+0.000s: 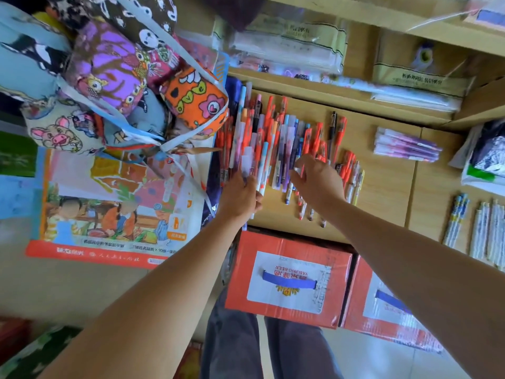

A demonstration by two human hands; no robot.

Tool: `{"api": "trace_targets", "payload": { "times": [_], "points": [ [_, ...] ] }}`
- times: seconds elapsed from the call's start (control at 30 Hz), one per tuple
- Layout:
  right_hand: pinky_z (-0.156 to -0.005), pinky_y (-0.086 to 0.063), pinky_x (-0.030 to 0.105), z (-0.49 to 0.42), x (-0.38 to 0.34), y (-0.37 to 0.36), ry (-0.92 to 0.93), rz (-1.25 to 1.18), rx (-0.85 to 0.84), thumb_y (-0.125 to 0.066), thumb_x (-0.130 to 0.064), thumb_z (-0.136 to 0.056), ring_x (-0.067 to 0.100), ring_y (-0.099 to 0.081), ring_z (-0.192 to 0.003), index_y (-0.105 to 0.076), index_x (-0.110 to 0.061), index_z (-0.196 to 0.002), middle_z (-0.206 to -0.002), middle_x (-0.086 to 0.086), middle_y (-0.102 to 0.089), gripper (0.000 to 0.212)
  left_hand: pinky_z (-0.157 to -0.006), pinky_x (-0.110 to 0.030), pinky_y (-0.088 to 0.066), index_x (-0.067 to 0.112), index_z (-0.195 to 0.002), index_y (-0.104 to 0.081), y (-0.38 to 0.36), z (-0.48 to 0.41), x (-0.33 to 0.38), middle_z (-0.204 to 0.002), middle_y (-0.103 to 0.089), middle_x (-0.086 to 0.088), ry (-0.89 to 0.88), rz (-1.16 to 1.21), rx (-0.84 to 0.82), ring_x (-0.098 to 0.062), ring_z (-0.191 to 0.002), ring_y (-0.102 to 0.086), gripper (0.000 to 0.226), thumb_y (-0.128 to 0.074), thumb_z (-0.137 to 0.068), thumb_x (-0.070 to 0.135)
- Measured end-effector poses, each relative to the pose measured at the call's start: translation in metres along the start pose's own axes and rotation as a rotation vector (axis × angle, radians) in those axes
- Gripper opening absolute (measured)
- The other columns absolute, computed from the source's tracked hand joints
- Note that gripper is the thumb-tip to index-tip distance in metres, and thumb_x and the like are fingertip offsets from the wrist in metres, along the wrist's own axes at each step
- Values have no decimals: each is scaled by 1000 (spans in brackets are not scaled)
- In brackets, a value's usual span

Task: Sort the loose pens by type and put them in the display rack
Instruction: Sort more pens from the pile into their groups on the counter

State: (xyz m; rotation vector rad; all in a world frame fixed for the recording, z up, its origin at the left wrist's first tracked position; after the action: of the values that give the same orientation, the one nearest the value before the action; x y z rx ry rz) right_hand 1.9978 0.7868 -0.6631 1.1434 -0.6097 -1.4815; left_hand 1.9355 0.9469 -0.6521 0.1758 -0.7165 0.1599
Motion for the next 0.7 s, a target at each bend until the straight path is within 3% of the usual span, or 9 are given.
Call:
{"api": "trace_targets", "payload": {
  "times": [0.17, 0.47, 0.57, 0.7],
  "points": [
    [-55, -46, 32, -14, -27, -12, -168, 70, -61, -52, -60, -88, 23, -55, -69, -50, -10, -100, -70, 1, -50, 52, -36, -17, -36, 7, -97, -47, 3, -4, -2, -69, -52, -11, 11, 1, 27, -16, -52, -49, 15, -39, -102, 18],
    [-50, -41, 28, -12, -31, -15, -248, 41, -99, -62, -43, -86, 16, -48, -63, -48, -7, -105, -67, -4, -42, 43, -39, -19, -37, 9, -88, -47, 7, -7, -5, -65, -49, -7, -15, -36, 13, -16, -54, -48, 17, -39, -101, 16],
    [-45, -33, 24, -13, -33, -15, -224, 73, -110, -60, -45, -89, 17, -50, -66, -48, -8, -100, -67, -3, -41, 40, -39, -20, -36, 8, -89, -46, 6, -7, -5, -64, -48, -7, -18, -44, 8, -15, -52, -48, 16, -38, -101, 15],
    [-46, -34, 25, -13, -32, -18, -204, 47, -113, -59, -44, -90, 19, -51, -67, -46, -10, -93, -67, -2, -41, 36, -38, -20, -32, 12, -80, -41, 6, -9, -5, -61, -40, -6, -5, -11, -2, -11, -45, -41, 22, -37, -101, 13]
  ]
}}
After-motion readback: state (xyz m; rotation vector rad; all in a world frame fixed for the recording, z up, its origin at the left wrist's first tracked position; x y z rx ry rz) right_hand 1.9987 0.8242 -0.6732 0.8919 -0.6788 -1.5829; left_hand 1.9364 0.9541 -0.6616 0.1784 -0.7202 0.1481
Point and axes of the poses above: each hand's wrist, its own z-axis away from the middle knuckle, its own y-axis out of the back of the hand, x = y × z, the point moved 1 cm from there along -z, towards the middle knuckle
